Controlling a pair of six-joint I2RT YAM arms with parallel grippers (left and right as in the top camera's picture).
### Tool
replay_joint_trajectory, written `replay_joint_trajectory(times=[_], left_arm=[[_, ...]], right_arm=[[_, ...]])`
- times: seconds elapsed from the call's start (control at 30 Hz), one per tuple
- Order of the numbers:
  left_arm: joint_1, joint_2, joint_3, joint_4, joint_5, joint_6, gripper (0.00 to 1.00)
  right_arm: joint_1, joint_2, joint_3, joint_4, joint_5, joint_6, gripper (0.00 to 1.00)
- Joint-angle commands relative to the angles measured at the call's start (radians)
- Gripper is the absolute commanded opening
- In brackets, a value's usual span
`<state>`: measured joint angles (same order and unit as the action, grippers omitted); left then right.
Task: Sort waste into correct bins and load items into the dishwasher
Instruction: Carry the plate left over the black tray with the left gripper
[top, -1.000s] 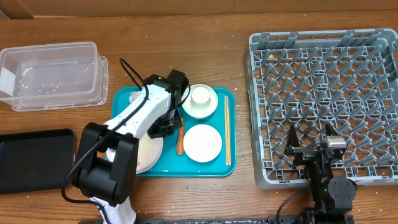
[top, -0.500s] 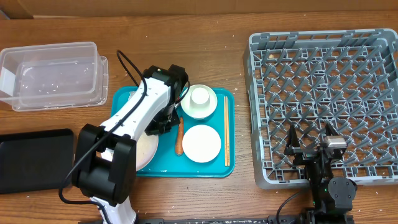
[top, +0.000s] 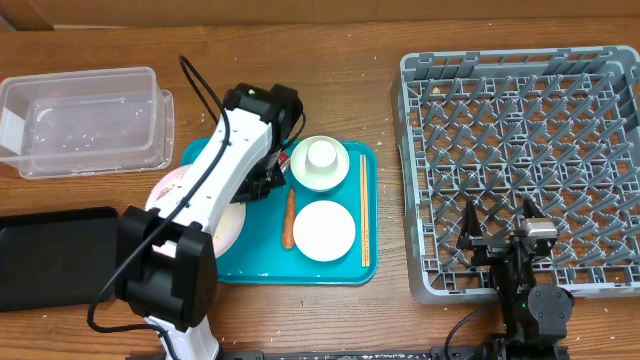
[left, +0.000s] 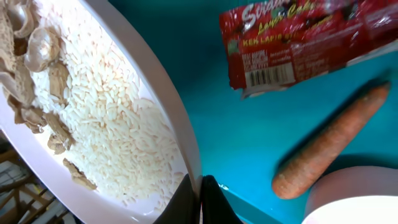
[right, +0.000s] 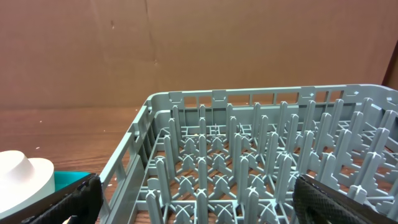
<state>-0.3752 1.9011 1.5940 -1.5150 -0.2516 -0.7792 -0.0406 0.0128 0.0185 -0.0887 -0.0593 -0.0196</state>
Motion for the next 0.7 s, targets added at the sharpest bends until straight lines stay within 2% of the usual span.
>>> replay_joint_trajectory(times=[0.0, 0.17, 0.37, 0.67], left_arm=[[0.031, 0.006, 0.055, -0.028, -0.048, -0.006, 0.04], [0.095, 0.006, 0.074, -0.06, -0.077, -0.002, 0.04], [0.234, 0.005, 0.074, -0.079, -0.078, -0.002, 0.04], [0.385, 0.0, 0.074, -0.055, -0.077, 0.014, 0.04]], right_arm=[[-0.005, -0.01, -0.01, 0.008, 0.005, -0.003, 1.0], [-0.005, -0.01, -0.01, 0.008, 0.005, -0.003, 1.0], [-0.005, -0.01, -0.01, 0.008, 0.005, -0.003, 1.0], [-0.005, -0.01, -0.01, 0.008, 0.005, -0.003, 1.0]])
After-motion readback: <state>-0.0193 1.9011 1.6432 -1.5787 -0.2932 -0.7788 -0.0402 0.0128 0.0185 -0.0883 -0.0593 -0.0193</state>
